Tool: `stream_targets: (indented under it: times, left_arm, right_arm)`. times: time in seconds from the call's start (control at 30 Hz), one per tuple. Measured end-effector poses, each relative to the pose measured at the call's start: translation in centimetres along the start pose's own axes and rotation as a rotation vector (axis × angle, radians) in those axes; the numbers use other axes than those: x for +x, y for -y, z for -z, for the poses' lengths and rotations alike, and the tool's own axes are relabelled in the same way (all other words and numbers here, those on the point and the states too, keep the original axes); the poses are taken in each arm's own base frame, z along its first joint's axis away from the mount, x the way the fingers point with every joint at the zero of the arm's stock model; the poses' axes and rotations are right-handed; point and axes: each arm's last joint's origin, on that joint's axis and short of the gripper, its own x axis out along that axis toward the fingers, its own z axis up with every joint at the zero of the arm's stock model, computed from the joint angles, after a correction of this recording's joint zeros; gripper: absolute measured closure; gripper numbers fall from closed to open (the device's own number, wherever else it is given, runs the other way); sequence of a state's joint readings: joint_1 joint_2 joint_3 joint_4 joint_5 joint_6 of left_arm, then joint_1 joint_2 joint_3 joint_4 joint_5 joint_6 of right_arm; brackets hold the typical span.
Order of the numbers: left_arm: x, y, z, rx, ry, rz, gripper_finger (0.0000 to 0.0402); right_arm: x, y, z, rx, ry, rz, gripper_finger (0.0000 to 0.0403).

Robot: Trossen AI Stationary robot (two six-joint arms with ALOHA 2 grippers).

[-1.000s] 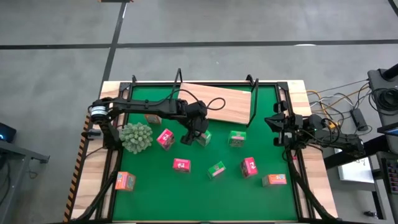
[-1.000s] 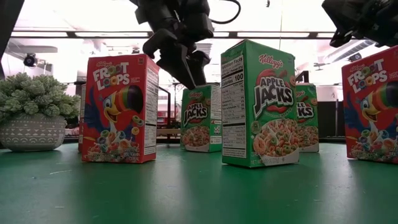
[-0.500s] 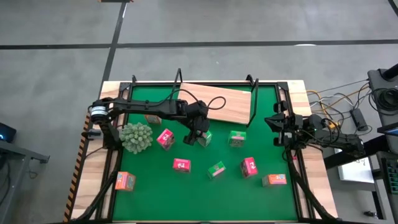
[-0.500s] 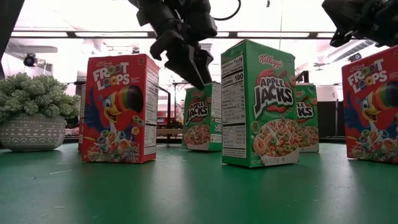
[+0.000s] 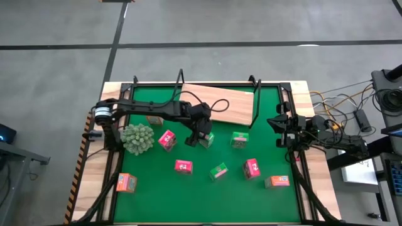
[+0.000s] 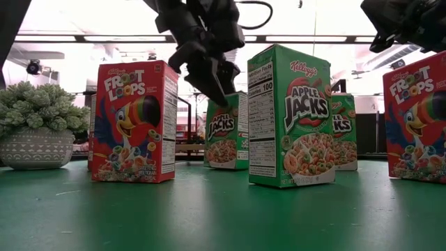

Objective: Stack cereal on shelf
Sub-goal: Put the top left green cereal box on the shelf

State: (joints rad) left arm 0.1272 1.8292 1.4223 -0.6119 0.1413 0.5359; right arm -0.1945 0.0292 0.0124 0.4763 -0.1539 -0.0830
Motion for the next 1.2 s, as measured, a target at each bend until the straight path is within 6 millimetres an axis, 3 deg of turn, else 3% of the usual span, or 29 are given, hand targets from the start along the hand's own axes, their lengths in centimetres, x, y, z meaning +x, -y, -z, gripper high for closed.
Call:
stream_targets:
  times: [0.23, 0.7, 0.97, 1.2]
  left_arm:
    - [0.2, 0.0, 0.1, 0.006, -0.014, 0.009, 0.0148]
    - [-0.4, 0.0, -0.1, 0.002, -0.018, 0.011, 0.0223]
    - [-3.5, -1.1, -2.0, 0.001, -0.016, 0.003, 0.0228]
    - [-7.4, -3.7, -2.7, 0.02, -0.007, -0.041, 0.0229]
  right_arm:
    - [0.0, 0.0, 0.0, -0.008, 0.0, 0.001, 0.039]
    - [0.0, 0.1, 0.0, -0.008, -0.003, 0.026, 0.039]
    - [0.0, 0.1, 0.0, -0.007, -0.004, 0.026, 0.039]
    - [0.0, 0.1, 0.0, -0.004, -0.004, 0.026, 0.039]
